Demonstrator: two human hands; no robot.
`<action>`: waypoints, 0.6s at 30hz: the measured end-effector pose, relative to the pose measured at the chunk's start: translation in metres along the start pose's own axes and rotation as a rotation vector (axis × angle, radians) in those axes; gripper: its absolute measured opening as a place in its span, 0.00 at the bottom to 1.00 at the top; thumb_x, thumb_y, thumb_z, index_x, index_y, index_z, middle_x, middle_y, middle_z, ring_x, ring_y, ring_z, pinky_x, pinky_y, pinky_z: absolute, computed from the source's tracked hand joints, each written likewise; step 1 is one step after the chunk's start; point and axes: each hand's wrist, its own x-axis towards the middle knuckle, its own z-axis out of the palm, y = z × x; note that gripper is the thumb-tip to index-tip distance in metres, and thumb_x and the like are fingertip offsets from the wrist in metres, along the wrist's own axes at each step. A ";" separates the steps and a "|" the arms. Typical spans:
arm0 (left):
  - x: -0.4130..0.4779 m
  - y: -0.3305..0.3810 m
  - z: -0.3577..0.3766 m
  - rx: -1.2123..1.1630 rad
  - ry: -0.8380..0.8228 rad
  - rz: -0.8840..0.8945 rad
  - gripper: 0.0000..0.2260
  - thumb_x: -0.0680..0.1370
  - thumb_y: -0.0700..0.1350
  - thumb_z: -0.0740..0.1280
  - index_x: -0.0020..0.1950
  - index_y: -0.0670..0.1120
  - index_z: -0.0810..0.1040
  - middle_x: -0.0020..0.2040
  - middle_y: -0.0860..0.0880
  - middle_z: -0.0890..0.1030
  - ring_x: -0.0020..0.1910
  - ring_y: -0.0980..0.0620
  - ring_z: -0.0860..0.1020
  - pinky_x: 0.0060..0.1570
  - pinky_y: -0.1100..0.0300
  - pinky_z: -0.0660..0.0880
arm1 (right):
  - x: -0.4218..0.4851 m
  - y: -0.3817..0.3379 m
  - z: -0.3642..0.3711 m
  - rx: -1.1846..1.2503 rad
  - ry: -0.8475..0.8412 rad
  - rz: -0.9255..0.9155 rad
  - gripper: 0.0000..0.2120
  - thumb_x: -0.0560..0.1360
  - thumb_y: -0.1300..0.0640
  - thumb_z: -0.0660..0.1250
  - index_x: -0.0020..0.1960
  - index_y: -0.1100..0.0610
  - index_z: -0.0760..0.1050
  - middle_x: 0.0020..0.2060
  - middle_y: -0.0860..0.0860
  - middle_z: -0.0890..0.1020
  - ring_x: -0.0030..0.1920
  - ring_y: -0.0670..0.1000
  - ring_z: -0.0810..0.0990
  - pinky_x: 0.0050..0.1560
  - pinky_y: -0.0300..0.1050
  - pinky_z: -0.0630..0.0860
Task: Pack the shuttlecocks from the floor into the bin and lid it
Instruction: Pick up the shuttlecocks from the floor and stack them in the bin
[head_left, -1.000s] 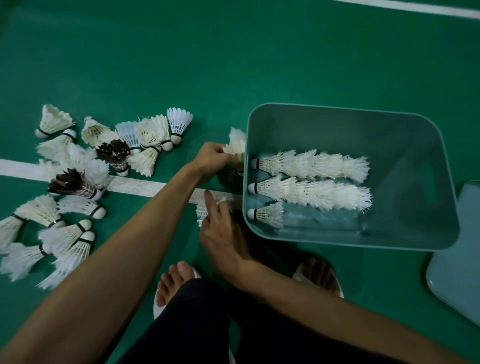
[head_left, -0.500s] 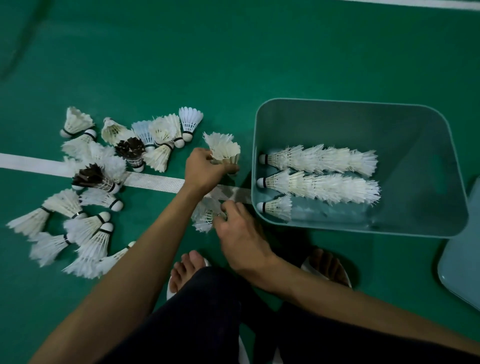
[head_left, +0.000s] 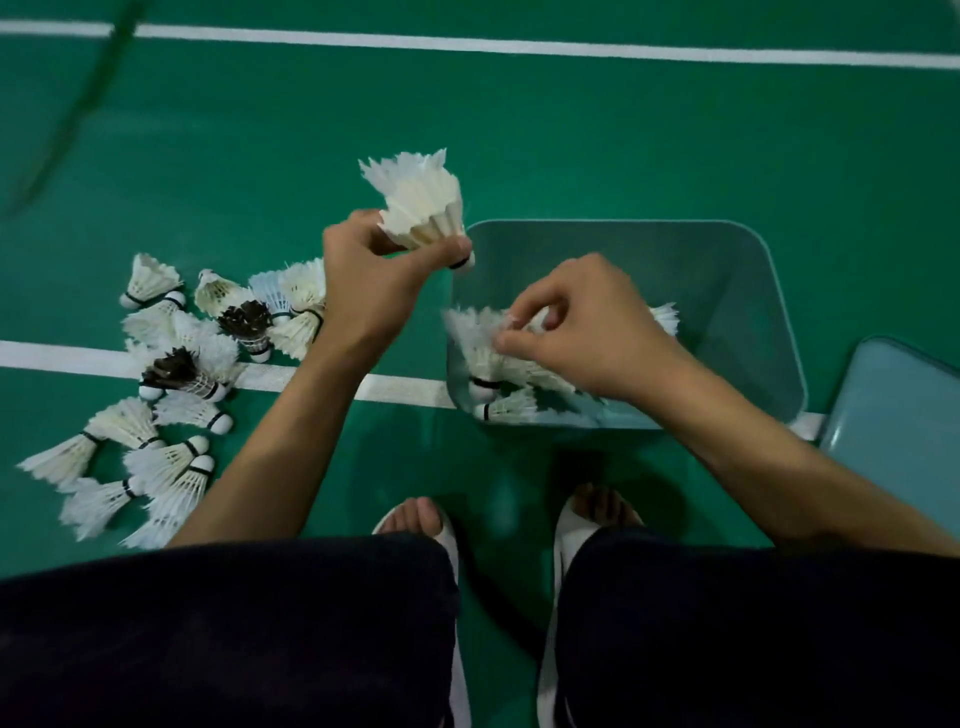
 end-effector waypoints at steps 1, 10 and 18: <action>0.001 0.003 0.011 0.026 -0.016 0.013 0.12 0.63 0.46 0.82 0.42 0.41 0.87 0.43 0.40 0.87 0.39 0.49 0.85 0.45 0.52 0.80 | 0.004 0.014 -0.005 -0.026 0.059 0.056 0.04 0.70 0.51 0.78 0.39 0.51 0.87 0.21 0.36 0.74 0.29 0.34 0.75 0.31 0.25 0.64; -0.005 -0.008 0.071 0.583 -0.194 0.102 0.19 0.62 0.59 0.77 0.40 0.44 0.84 0.46 0.47 0.82 0.46 0.49 0.79 0.45 0.49 0.79 | 0.025 0.103 0.018 -0.317 -0.093 0.460 0.10 0.66 0.61 0.68 0.30 0.59 0.70 0.26 0.54 0.73 0.30 0.56 0.74 0.30 0.42 0.68; 0.004 -0.017 0.084 0.766 -0.287 0.156 0.16 0.64 0.50 0.79 0.35 0.40 0.78 0.43 0.46 0.75 0.44 0.50 0.70 0.31 0.60 0.62 | 0.046 0.116 0.050 -0.178 -0.261 0.528 0.05 0.73 0.63 0.70 0.38 0.62 0.79 0.19 0.52 0.79 0.22 0.50 0.82 0.32 0.44 0.83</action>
